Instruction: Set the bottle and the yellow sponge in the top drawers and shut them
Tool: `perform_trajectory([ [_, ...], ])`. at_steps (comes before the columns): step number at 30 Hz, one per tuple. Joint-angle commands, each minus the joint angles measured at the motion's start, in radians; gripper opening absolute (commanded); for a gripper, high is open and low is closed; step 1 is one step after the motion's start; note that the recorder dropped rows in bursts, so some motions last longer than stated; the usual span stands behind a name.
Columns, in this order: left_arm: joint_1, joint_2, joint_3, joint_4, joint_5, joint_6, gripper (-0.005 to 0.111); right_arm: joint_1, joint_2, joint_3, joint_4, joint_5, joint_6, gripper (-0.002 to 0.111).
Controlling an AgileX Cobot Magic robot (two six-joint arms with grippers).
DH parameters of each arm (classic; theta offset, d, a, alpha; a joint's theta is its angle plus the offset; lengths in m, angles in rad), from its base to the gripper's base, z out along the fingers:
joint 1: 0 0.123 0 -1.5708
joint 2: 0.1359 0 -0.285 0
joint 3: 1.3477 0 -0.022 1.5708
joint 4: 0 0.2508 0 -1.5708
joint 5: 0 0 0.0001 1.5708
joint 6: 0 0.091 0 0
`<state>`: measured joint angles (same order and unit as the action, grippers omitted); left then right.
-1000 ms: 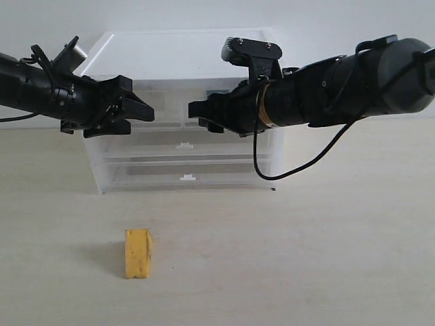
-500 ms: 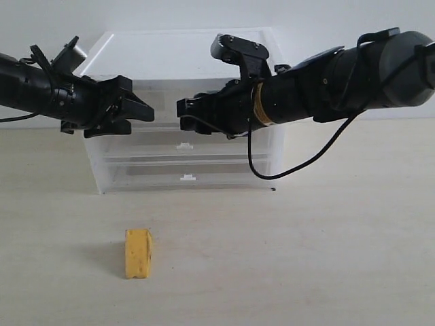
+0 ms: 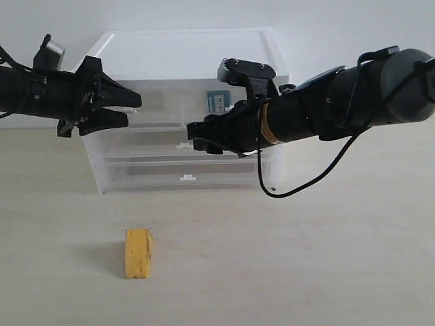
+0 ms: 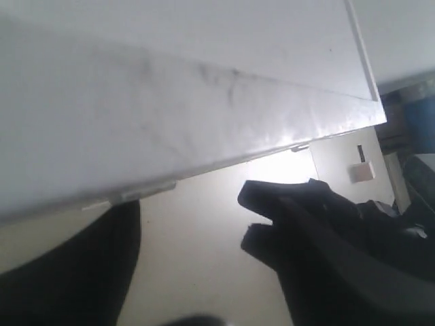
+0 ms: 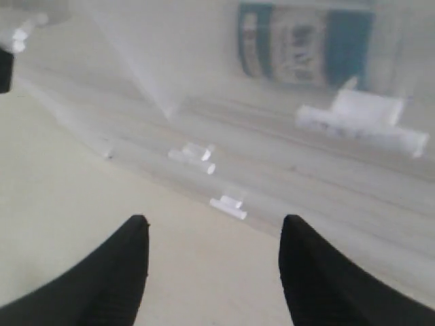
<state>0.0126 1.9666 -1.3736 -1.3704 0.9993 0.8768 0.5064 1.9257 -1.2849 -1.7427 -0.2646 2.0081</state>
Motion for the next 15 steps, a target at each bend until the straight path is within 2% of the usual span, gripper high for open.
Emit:
perform_trajectory([
  [1, 0.003, 0.03, 0.005, -0.074, 0.055, 0.046, 0.054, -0.008, -0.008, 0.003, -0.002, 0.175, -0.01, 0.051],
  [11, 0.026, 0.109, 0.005, -0.199, 0.158, 0.104, 0.052, -0.006, -0.008, -0.046, -0.002, 0.2, -0.034, 0.051],
  [13, 0.026, 0.109, 0.005, -0.218, 0.178, 0.115, 0.047, -0.006, -0.008, -0.046, -0.002, 0.192, -0.034, 0.051],
  [15, 0.026, 0.109, 0.005, -0.227, 0.18, 0.117, 0.032, -0.006, -0.008, -0.046, -0.002, 0.183, -0.034, 0.051],
])
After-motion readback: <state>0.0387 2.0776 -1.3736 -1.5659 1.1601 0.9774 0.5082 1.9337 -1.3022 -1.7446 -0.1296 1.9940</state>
